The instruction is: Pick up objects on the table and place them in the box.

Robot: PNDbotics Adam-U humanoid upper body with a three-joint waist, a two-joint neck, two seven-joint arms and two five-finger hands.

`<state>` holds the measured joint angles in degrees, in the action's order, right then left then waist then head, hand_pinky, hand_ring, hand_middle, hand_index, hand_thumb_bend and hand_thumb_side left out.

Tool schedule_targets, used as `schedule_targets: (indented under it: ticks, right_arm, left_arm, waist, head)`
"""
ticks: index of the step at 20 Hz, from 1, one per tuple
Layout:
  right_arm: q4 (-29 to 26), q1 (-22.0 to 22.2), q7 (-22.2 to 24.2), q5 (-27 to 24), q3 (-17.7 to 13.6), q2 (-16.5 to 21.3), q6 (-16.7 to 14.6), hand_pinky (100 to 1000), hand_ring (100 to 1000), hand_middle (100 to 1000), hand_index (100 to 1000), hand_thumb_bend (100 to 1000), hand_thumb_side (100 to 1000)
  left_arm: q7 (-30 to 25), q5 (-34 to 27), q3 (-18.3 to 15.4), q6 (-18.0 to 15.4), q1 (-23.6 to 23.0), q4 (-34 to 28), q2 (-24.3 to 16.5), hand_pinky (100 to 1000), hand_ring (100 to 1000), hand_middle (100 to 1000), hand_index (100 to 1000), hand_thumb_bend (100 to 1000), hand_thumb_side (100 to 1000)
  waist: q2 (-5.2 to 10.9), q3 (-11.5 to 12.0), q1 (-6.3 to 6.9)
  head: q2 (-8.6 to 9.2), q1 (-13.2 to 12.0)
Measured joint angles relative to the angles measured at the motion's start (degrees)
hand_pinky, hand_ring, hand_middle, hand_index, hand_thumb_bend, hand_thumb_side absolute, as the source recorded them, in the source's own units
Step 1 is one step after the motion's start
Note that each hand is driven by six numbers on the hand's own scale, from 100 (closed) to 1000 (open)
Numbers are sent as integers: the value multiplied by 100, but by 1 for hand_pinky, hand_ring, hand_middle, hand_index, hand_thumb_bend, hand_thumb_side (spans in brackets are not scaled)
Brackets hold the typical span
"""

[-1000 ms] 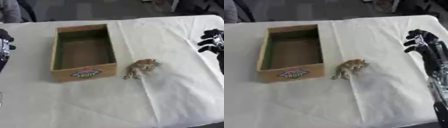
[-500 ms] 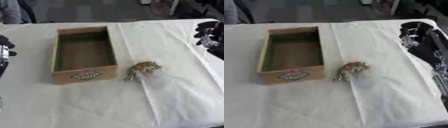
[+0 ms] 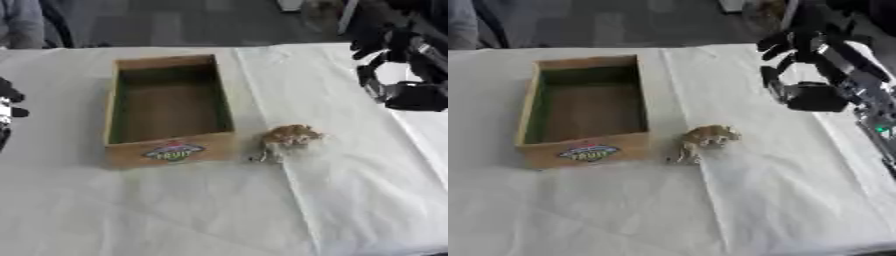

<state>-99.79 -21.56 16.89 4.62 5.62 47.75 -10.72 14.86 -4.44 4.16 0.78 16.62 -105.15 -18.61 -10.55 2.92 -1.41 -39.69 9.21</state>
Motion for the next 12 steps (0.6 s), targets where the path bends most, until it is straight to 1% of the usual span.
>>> schedule_targets:
  ticks: [4, 7, 8, 9, 12]
  right_arm:
    - [244, -339, 601, 496, 367, 31, -237, 676, 834, 814, 853, 100, 248]
    - [497, -535, 913, 797, 579, -21, -377, 678, 836, 814, 854, 100, 271]
    - [598, -596, 993, 873, 643, -70, -422, 681, 838, 814, 854, 100, 214]
    - [699, -652, 1062, 948, 700, -123, -464, 684, 838, 815, 854, 100, 276]
    - [1008, -809, 1235, 1233, 854, -300, -604, 693, 841, 814, 855, 100, 285]
  left_arm:
    - [-42, -11, 30, -2, -2, 0, 2, 556, 618, 525, 617, 195, 455]
    - [-68, -15, 35, -2, -3, 0, 5, 556, 618, 525, 618, 193, 456]
    - [-79, -19, 39, -3, -5, 0, 5, 556, 618, 524, 618, 193, 456]
    - [-90, -24, 45, -2, -5, 1, 9, 556, 618, 524, 618, 193, 456]
    - [-102, -36, 59, -1, -5, 1, 48, 556, 618, 524, 618, 193, 457]
  waist:
    - [17, 32, 1]
    - [29, 57, 12]
    - [29, 65, 18]
    - [30, 65, 22]
    - [33, 70, 25]
  head:
    - [0, 51]
    - [-1, 81]
    - [-1, 91]
    - [-1, 99]
    - [-1, 109]
